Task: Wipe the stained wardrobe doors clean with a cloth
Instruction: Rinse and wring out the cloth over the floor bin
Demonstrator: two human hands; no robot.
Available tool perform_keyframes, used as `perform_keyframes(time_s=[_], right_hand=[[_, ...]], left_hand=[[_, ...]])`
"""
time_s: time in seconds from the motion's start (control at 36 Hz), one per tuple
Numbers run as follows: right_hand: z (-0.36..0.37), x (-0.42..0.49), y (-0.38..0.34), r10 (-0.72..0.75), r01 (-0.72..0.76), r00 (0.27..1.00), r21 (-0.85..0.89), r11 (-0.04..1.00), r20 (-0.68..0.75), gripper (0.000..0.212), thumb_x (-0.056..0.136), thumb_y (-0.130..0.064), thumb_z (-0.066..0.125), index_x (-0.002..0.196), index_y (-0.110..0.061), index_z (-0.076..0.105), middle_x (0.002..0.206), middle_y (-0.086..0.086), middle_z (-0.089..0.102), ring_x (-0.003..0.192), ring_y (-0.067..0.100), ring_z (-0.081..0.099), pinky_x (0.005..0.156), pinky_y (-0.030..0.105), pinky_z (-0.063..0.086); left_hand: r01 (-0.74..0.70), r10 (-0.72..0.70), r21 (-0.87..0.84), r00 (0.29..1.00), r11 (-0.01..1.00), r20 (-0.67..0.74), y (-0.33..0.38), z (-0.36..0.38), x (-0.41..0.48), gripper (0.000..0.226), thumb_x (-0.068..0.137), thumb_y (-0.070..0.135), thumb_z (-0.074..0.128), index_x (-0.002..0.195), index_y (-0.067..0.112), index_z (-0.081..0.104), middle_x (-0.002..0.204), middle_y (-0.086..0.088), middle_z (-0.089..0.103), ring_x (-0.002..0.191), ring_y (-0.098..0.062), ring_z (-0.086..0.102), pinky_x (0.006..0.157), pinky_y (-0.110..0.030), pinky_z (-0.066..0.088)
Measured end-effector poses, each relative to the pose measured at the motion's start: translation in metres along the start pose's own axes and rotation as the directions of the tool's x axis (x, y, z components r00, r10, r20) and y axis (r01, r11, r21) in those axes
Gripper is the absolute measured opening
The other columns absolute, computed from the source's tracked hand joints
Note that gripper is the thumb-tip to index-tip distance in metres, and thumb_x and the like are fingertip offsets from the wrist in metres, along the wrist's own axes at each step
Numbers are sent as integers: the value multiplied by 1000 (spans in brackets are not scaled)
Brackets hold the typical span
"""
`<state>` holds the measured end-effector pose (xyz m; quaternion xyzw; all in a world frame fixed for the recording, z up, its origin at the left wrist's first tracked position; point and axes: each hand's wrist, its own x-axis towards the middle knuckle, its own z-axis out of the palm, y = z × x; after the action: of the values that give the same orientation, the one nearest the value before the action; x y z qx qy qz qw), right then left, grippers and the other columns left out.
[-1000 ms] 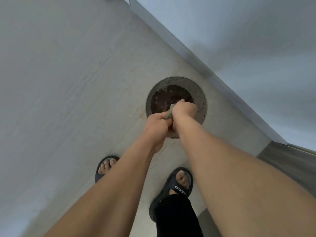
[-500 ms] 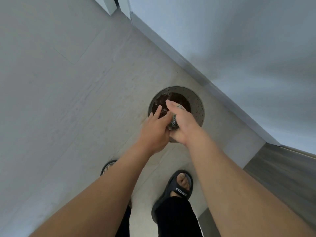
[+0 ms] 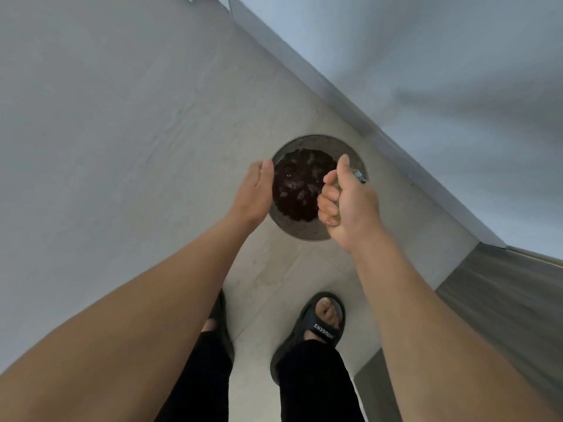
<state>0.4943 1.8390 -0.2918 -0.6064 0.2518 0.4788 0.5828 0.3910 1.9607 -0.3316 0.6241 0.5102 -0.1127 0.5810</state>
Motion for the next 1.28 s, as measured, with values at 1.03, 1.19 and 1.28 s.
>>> perform_keyframes(time_s=[1.03,1.19,1.28], right_hand=[[37,-288,-127,-65,68,981,-9,998,180,47,105,-49,31,134,-29,63,131,1,67,115,16,67,86,29,57],[42,-547,-212,-345,324,934,187,927,90,54,98,-60,35,138,-33,59,142,2,59,130,24,58,112,48,43],[42,-673,-225,-466,456,884,289,842,-39,55,96,-58,38,136,-30,62,138,4,63,127,23,60,109,45,45]], left_hand=[[118,-49,-149,914,982,404,237,-106,-236,32,107,50,49,124,29,65,120,10,71,114,-14,68,83,-36,57],[-266,203,8,754,964,625,390,-164,-429,40,100,35,67,135,18,59,126,-6,70,110,-20,71,93,-41,61],[-431,318,-33,608,902,727,444,-178,-537,40,96,26,74,132,15,60,118,-9,74,107,-25,74,96,-46,61]])
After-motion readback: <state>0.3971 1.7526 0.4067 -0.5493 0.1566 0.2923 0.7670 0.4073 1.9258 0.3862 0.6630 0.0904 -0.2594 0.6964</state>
